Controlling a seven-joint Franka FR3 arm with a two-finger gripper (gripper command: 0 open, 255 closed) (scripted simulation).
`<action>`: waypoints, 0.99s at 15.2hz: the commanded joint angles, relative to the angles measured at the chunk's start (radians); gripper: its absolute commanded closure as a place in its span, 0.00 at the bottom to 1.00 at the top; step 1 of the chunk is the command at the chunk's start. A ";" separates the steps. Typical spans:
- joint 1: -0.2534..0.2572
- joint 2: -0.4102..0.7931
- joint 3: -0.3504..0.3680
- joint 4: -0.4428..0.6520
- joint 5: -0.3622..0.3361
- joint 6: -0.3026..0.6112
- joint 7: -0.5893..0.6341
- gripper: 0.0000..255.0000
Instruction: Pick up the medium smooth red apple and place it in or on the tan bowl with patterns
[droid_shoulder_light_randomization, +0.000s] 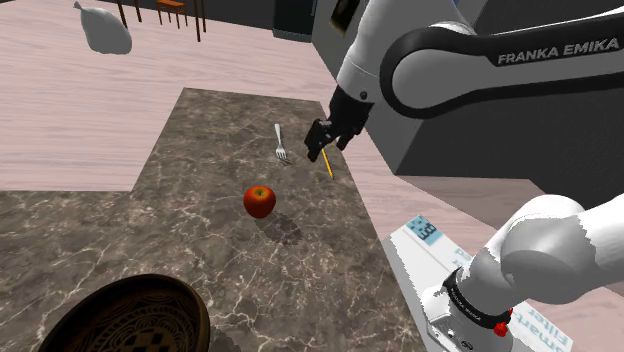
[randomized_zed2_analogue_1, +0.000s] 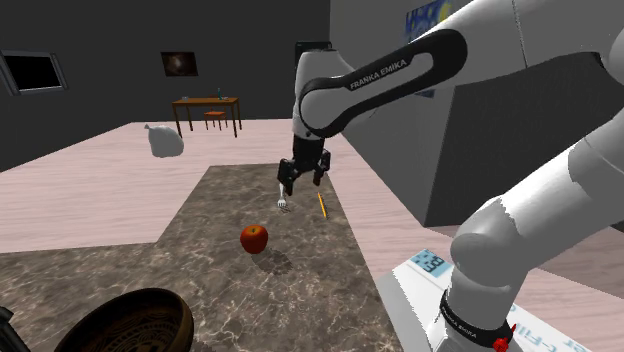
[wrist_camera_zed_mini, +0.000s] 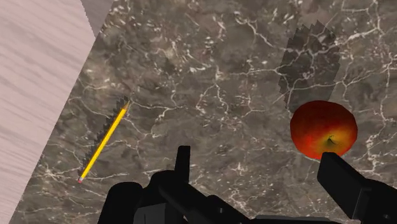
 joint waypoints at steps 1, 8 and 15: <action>-0.002 0.063 0.045 0.012 -0.009 0.065 0.046 0.00; -0.045 0.312 0.204 0.103 -0.147 0.248 0.253 0.00; -0.071 0.520 0.272 0.187 -0.375 0.344 0.463 0.00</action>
